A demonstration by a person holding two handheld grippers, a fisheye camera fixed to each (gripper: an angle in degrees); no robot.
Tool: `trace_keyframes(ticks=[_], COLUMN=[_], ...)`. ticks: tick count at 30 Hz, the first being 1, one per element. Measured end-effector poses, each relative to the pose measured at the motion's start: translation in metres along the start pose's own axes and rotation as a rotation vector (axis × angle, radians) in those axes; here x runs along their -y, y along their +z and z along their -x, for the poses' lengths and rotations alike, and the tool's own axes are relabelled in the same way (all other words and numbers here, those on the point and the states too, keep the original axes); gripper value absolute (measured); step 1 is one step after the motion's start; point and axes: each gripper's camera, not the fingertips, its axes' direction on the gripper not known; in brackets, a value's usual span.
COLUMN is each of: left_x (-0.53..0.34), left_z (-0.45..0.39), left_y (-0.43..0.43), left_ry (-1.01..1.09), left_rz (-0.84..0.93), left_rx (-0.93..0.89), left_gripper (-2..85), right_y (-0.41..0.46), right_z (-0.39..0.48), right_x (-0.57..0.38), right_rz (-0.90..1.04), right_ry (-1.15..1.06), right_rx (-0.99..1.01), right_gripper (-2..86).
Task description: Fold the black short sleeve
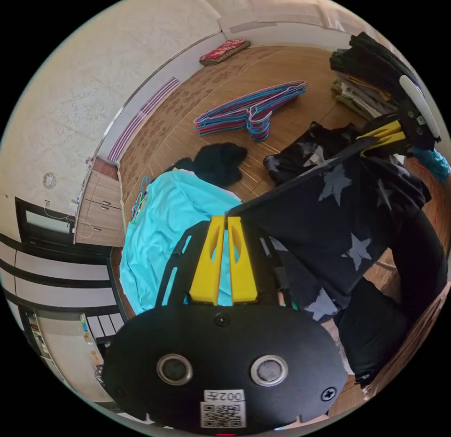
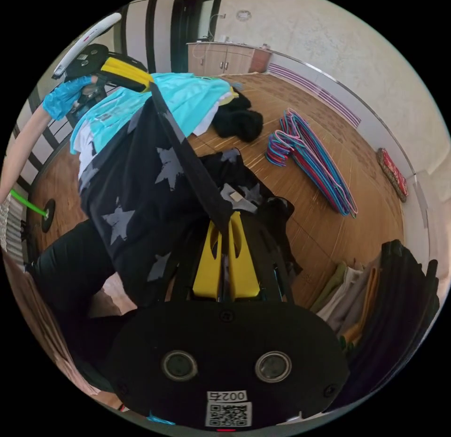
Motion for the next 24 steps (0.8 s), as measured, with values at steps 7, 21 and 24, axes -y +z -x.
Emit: trace_keyframes(ticks=[7,21,24], left_x=[0.046,0.061,0.047], left_z=[0.021,0.073,0.084], left_y=[0.07,0.083,0.072], left_ry=[-0.029,-0.108,-0.138], left_rz=[0.103,0.172,0.163], left_rx=[-0.028,0.015,-0.044], left_gripper=[-1.0,1.9,1.5], right_y=[0.063,0.054,0.029], right_z=[-0.047,-0.114,-0.115], right_x=[0.015,-0.019,-0.041], right_rz=[0.052,0.028,-0.034], right_ry=[0.087,0.147,0.152], right_rx=[0.064,0.076,0.069], right_gripper=[-0.7,7.0,7.7])
